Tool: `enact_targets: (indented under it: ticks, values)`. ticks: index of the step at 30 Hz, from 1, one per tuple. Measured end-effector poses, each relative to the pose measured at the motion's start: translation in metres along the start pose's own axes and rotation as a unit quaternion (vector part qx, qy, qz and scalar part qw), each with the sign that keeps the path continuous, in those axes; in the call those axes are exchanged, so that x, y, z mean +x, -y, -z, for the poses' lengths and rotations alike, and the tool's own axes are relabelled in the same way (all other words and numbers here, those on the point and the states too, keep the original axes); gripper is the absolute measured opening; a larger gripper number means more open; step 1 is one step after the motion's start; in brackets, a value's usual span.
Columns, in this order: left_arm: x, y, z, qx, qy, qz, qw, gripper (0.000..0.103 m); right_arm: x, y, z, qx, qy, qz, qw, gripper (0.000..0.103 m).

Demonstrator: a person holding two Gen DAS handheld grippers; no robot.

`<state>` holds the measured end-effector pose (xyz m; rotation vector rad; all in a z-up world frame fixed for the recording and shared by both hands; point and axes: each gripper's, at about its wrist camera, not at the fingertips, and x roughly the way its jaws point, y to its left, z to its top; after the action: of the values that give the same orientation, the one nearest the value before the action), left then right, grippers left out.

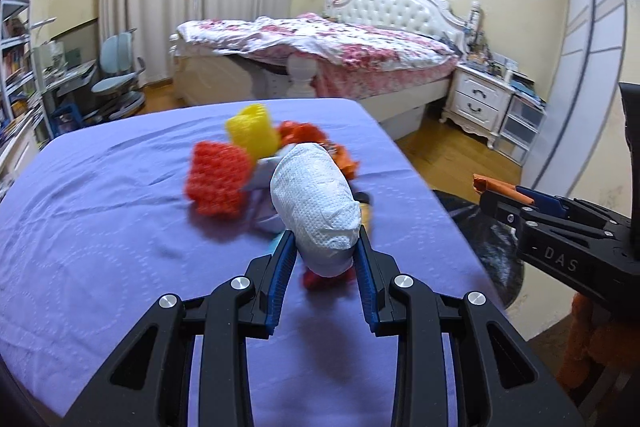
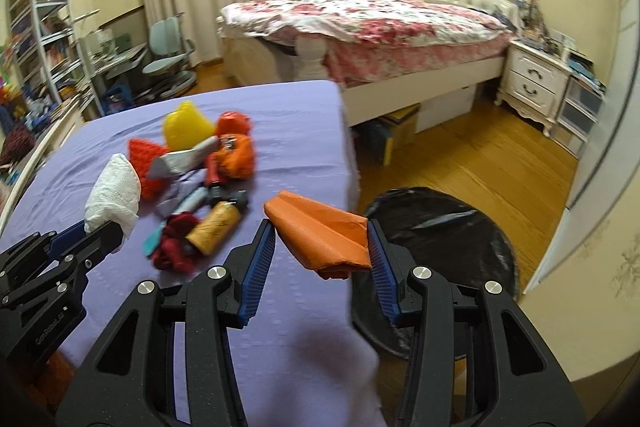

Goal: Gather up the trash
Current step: 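Carry the orange piece and white bundle over the black trash bin, then open both grippers to drop the items into the bin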

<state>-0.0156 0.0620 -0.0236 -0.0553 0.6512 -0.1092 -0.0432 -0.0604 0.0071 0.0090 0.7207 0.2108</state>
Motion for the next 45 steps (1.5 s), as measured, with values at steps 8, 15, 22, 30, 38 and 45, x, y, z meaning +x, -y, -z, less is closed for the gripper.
enact_targets:
  ticks: [8, 15, 22, 30, 38, 45]
  values:
    - [0.030, 0.061, -0.012, 0.045, -0.010, 0.035, 0.9983, 0.032, 0.011, 0.060, 0.007, 0.038, -0.002, 0.044, 0.998, 0.045]
    - [0.061, 0.096, -0.016, 0.077, -0.027, 0.045, 0.9956, 0.032, 0.023, 0.102, 0.019, 0.077, -0.013, 0.059, 0.995, 0.045]
    - [0.089, 0.122, -0.017, 0.094, -0.049, 0.046, 0.9934, 0.032, 0.039, 0.123, 0.024, 0.088, -0.024, 0.064, 0.994, 0.046]
    - [0.103, 0.136, -0.021, 0.109, -0.061, 0.044, 0.9912, 0.035, 0.049, 0.138, 0.025, 0.104, -0.030, 0.069, 0.992, 0.047]
    - [0.099, 0.134, -0.019, 0.103, -0.057, 0.039, 0.9923, 0.066, 0.051, 0.148, 0.025, 0.120, -0.026, 0.083, 0.989, 0.065]
    - [0.089, 0.129, -0.023, 0.101, -0.043, 0.027, 0.9937, 0.072, 0.044, 0.148, 0.026, 0.129, -0.024, 0.087, 0.988, 0.069]
